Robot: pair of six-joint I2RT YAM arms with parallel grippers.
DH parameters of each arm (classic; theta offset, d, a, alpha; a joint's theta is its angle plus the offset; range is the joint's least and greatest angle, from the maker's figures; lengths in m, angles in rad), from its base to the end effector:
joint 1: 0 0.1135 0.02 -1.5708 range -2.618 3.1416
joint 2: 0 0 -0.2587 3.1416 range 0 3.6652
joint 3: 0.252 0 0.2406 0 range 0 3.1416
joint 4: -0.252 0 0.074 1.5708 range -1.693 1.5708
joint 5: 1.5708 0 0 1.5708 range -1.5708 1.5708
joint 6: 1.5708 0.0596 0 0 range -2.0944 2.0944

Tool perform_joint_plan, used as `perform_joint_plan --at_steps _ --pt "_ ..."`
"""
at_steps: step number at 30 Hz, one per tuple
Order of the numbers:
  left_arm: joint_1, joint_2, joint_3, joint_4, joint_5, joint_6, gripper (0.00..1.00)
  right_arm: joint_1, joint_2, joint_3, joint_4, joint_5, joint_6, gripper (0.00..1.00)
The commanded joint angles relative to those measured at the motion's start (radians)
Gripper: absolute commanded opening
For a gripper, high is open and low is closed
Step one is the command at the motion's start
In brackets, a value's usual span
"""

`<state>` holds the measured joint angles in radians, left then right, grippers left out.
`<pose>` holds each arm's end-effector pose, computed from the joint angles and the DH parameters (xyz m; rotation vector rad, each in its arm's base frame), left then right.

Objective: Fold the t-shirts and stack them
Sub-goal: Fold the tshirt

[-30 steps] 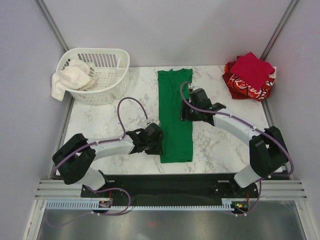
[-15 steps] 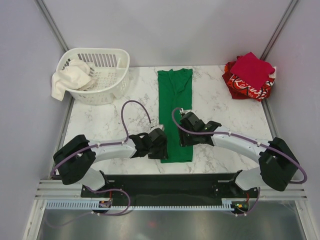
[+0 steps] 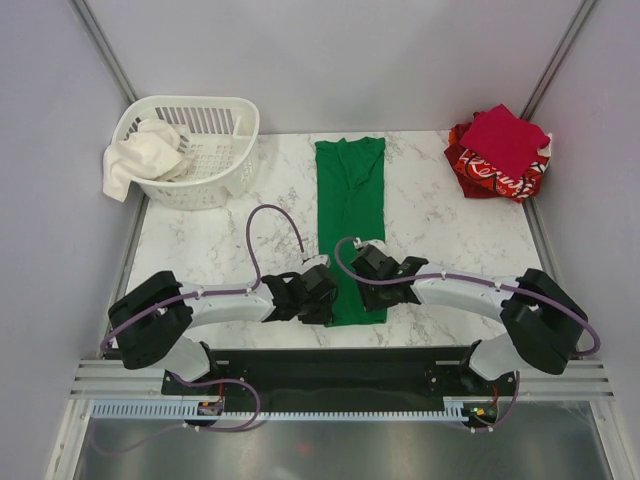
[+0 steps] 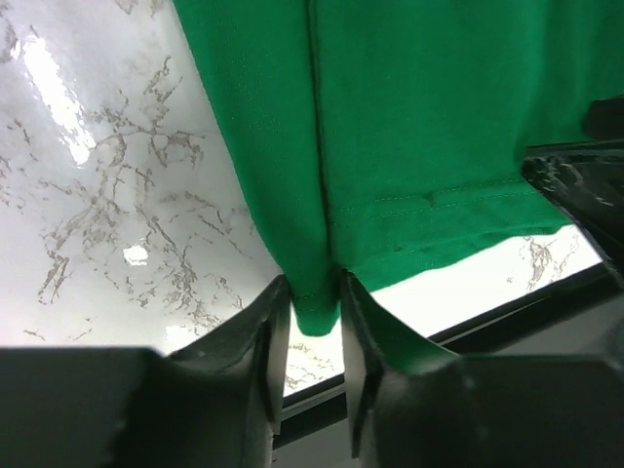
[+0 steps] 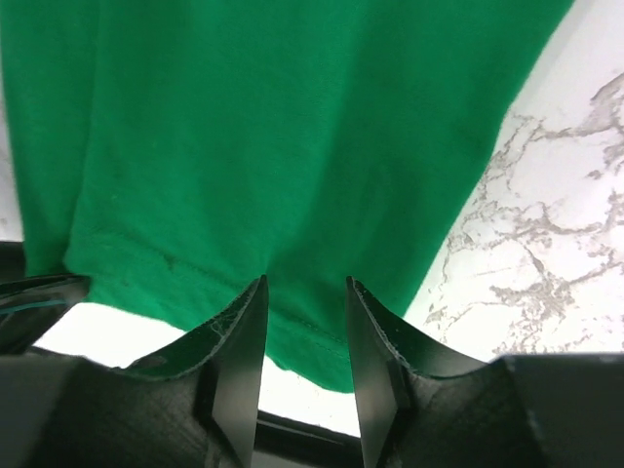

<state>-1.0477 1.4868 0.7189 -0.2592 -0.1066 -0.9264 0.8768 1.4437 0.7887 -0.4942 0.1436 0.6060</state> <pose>0.1436 -0.2364 0.1386 0.1237 2.7000 -0.5491 0.1747 0.1967 0.1544 -0.3262 2.7053 0.2492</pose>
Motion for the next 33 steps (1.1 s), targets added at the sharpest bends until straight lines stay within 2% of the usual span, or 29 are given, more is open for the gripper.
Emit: perform_joint_plan --at_steps 1,5,9,10,12,15,21,26,31,33 --pt "-0.015 0.024 0.004 0.017 -0.048 -0.034 0.33 0.014 0.029 -0.011 0.039 0.039 0.017 0.45" --pt "-0.018 0.033 0.007 0.018 -0.056 -0.031 0.23 0.030 0.056 -0.016 0.046 0.057 0.021 0.39" --pt "-0.020 0.046 0.010 0.018 -0.064 -0.029 0.15 0.037 0.066 -0.020 0.046 0.073 0.023 0.25" --pt "-0.021 0.047 0.011 0.018 -0.065 -0.029 0.08 0.037 0.063 -0.020 0.043 0.080 0.023 0.23" --pt "-0.021 0.049 0.010 0.017 -0.070 -0.029 0.02 0.039 0.057 -0.019 0.037 0.086 0.024 0.18" --pt "-0.025 0.050 0.010 0.018 -0.077 -0.032 0.02 0.039 0.040 -0.011 0.016 0.103 0.021 0.13" --pt "-0.029 0.046 0.004 0.018 -0.087 -0.038 0.02 0.037 -0.006 0.004 -0.046 0.151 0.018 0.13" --pt "-0.032 0.047 0.004 0.018 -0.093 -0.040 0.02 0.037 -0.057 0.001 -0.086 0.169 0.018 0.18" --pt "-0.032 0.043 0.004 0.018 -0.097 -0.042 0.02 0.037 -0.098 -0.008 -0.104 0.188 0.017 0.17" --pt "-0.032 0.043 0.002 0.018 -0.099 -0.042 0.02 0.037 -0.101 -0.016 -0.104 0.189 0.017 0.14"
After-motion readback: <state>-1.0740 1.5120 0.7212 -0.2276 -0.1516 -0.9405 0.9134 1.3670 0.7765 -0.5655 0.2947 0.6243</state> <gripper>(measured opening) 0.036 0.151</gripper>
